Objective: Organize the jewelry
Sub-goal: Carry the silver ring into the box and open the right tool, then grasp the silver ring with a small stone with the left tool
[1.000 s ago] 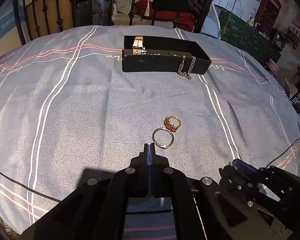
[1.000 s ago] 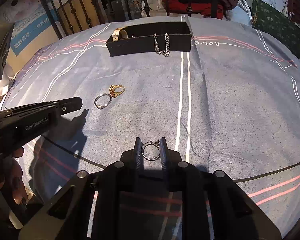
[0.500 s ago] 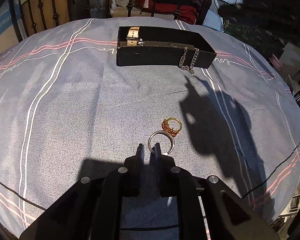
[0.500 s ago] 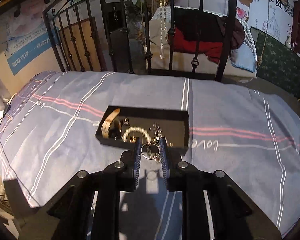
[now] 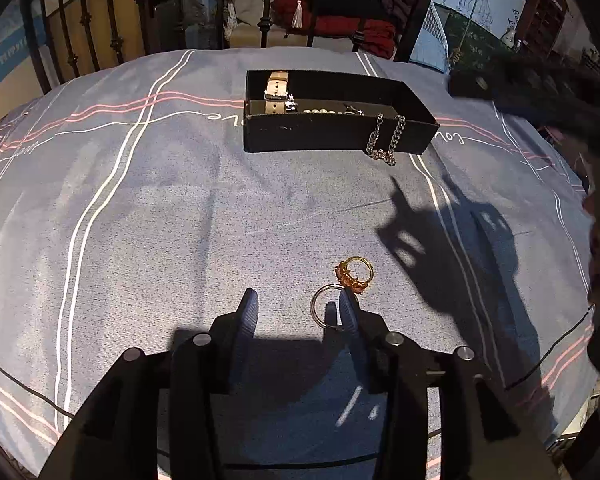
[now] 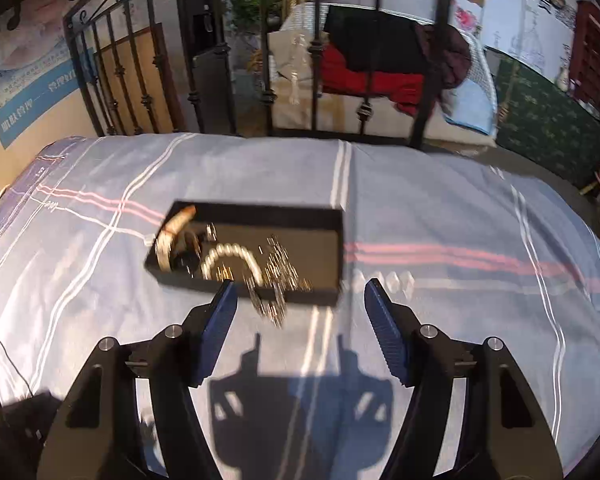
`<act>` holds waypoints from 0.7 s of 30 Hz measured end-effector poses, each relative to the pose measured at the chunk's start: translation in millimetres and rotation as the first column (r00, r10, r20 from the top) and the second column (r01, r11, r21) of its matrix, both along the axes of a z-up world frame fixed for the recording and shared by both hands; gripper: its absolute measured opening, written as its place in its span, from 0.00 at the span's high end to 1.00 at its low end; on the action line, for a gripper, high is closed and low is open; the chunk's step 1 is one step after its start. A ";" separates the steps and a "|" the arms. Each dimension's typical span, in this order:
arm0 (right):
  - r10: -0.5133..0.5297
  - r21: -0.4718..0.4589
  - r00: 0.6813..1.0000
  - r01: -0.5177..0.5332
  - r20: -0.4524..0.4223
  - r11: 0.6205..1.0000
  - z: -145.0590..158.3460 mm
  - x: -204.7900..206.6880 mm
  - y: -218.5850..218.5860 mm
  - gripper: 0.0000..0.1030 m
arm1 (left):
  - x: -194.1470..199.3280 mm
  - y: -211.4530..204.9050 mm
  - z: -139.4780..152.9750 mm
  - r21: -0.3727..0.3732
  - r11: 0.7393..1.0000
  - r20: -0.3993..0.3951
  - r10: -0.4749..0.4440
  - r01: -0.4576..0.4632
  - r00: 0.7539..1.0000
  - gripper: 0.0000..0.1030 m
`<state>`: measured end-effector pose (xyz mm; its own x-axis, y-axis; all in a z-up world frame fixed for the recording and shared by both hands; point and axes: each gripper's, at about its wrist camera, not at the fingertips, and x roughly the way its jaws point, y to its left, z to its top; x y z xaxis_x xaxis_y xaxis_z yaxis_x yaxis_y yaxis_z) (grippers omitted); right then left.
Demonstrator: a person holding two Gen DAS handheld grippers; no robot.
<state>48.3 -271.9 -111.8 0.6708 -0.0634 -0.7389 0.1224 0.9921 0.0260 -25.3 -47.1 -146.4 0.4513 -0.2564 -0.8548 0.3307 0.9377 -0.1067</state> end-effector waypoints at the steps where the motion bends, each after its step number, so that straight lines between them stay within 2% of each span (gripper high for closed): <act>1: -0.017 0.020 1.000 0.017 0.003 1.000 -3.7 -22.4 -0.9 0.29 | -0.7 4.0 1.5 0.002 1.000 0.007 0.011 -0.011 1.000 0.59; 2: -0.028 0.025 1.000 0.028 0.001 0.999 -8.1 -40.0 0.1 0.25 | -1.4 8.8 1.9 -0.006 1.000 0.005 0.021 -0.021 1.000 0.59; 6: -0.039 0.008 0.997 0.039 -0.064 0.999 -41.2 -92.3 18.4 0.23 | -4.3 10.3 -5.0 -0.010 1.000 -0.032 0.027 -0.027 0.999 0.58; 7: -0.033 -0.011 0.996 0.032 -0.086 0.999 -49.5 -96.9 24.2 0.21 | -6.2 6.2 -5.8 -0.003 1.000 -0.031 0.018 -0.018 0.999 0.56; 10: -0.026 -0.019 0.990 0.024 -0.135 1.000 -66.3 -105.8 32.8 0.20 | -11.4 -9.0 -4.4 -0.007 1.000 -0.028 -0.011 0.011 1.000 0.43; 14: -0.074 -0.011 0.987 0.073 -0.143 0.997 -68.8 -117.5 18.2 0.20 | -9.1 -25.9 -12.0 0.003 0.999 -0.040 -0.034 0.034 0.999 0.39; 16: -0.094 -0.013 0.985 0.093 -0.144 0.996 -67.1 -119.9 11.9 0.19 | -8.9 -31.8 -21.8 0.027 0.999 -0.035 -0.045 0.046 0.998 0.50; 17: -0.099 -0.014 0.985 0.098 -0.142 0.995 -66.1 -121.1 9.8 0.19 | -9.8 -32.4 -23.1 0.040 0.998 -0.011 -0.046 0.046 0.999 0.57; 18: -0.101 -0.009 0.985 0.101 -0.140 0.995 -65.4 -121.3 8.6 0.19 | -10.4 -31.3 -23.0 0.040 0.998 0.002 -0.047 0.047 0.999 0.68; 19: -0.103 -0.010 0.985 0.102 -0.138 0.995 -64.3 -121.7 8.8 0.18 | -9.4 -29.3 -22.0 0.036 0.998 0.004 -0.045 0.045 0.999 0.73; 21: -0.100 -0.015 0.986 0.099 -0.135 0.995 -63.0 -120.8 11.3 0.17 | -6.7 -23.1 -18.4 0.007 0.999 -0.006 -0.034 0.034 0.999 0.73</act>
